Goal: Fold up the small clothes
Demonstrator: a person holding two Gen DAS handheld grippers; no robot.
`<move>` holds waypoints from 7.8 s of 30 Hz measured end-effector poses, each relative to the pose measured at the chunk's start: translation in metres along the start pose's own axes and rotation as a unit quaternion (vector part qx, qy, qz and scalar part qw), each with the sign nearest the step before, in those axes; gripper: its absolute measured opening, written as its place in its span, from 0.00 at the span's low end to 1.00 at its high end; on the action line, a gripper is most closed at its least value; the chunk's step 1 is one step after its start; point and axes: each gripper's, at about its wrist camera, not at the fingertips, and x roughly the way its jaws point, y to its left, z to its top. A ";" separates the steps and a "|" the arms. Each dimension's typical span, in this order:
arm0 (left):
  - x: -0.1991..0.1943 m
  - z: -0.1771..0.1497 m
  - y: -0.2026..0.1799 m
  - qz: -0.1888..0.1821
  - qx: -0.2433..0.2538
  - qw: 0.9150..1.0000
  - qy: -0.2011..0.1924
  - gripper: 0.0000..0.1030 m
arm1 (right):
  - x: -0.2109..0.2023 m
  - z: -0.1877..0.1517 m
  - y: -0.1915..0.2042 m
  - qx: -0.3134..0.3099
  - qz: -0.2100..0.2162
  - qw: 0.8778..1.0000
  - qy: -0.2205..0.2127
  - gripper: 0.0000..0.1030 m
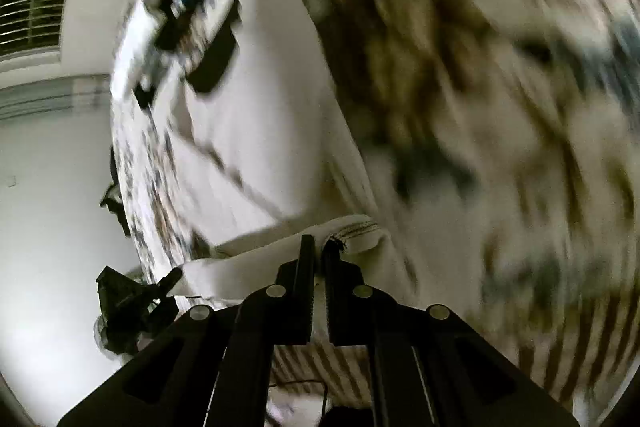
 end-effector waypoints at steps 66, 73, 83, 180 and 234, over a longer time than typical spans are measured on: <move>0.192 0.164 -0.179 0.249 0.405 0.880 -0.005 0.13 | 0.108 0.257 0.121 -0.142 -0.228 0.962 -0.047 0.32; 0.164 0.149 -0.177 0.217 0.406 0.887 -0.034 0.03 | 0.088 0.243 0.127 -0.157 -0.229 0.957 -0.077 0.04; 0.079 0.102 -0.182 0.155 0.394 0.902 -0.081 0.03 | 0.025 0.180 0.160 -0.180 -0.182 0.959 -0.123 0.04; 0.092 0.038 -0.039 0.015 0.165 0.985 0.054 0.20 | 0.096 0.052 -0.025 0.024 0.094 0.992 0.077 0.23; 0.006 0.346 -0.240 0.234 0.262 0.913 -0.208 1.00 | 0.130 0.300 0.393 -0.243 -0.283 0.918 -0.134 1.00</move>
